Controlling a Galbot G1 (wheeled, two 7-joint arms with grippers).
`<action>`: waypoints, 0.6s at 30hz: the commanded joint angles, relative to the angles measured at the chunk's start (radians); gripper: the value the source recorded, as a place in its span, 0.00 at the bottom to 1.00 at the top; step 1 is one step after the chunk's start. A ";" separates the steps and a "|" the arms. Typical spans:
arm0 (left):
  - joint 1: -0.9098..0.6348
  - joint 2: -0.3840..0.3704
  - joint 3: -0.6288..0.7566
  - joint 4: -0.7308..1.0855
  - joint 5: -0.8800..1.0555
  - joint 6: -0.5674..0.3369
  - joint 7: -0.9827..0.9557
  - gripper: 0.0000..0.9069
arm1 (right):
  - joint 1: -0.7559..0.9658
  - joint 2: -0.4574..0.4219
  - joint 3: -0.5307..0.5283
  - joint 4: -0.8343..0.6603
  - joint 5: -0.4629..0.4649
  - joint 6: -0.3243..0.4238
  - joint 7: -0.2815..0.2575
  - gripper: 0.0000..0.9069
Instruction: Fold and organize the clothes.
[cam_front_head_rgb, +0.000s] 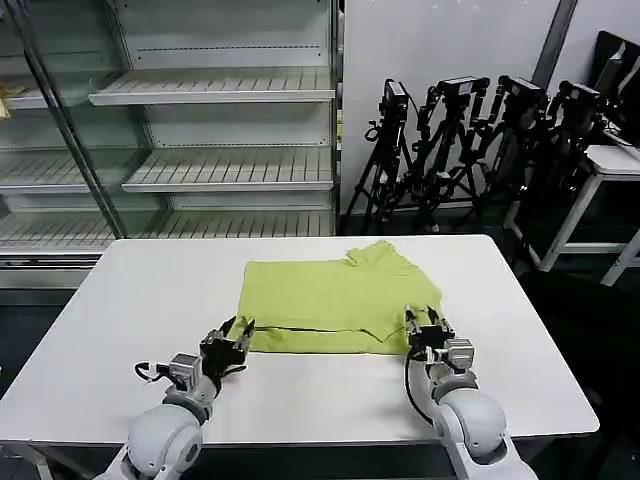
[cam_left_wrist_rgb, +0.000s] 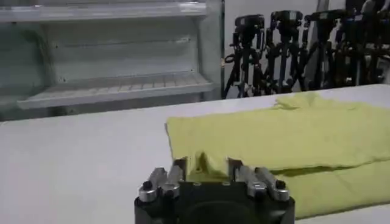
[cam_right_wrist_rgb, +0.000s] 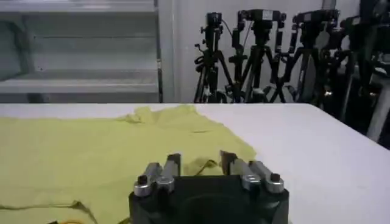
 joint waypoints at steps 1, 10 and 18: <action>0.079 0.001 -0.041 -0.043 -0.019 0.006 -0.003 1.00 | -0.033 -0.001 0.034 0.053 0.009 -0.009 0.011 1.00; 0.083 -0.011 -0.032 -0.038 -0.030 0.024 -0.007 1.00 | -0.133 -0.021 0.127 0.087 0.008 -0.025 0.024 1.00; 0.015 -0.024 0.019 0.020 -0.048 0.043 -0.045 1.00 | -0.175 -0.022 0.125 0.082 0.018 -0.059 0.039 1.00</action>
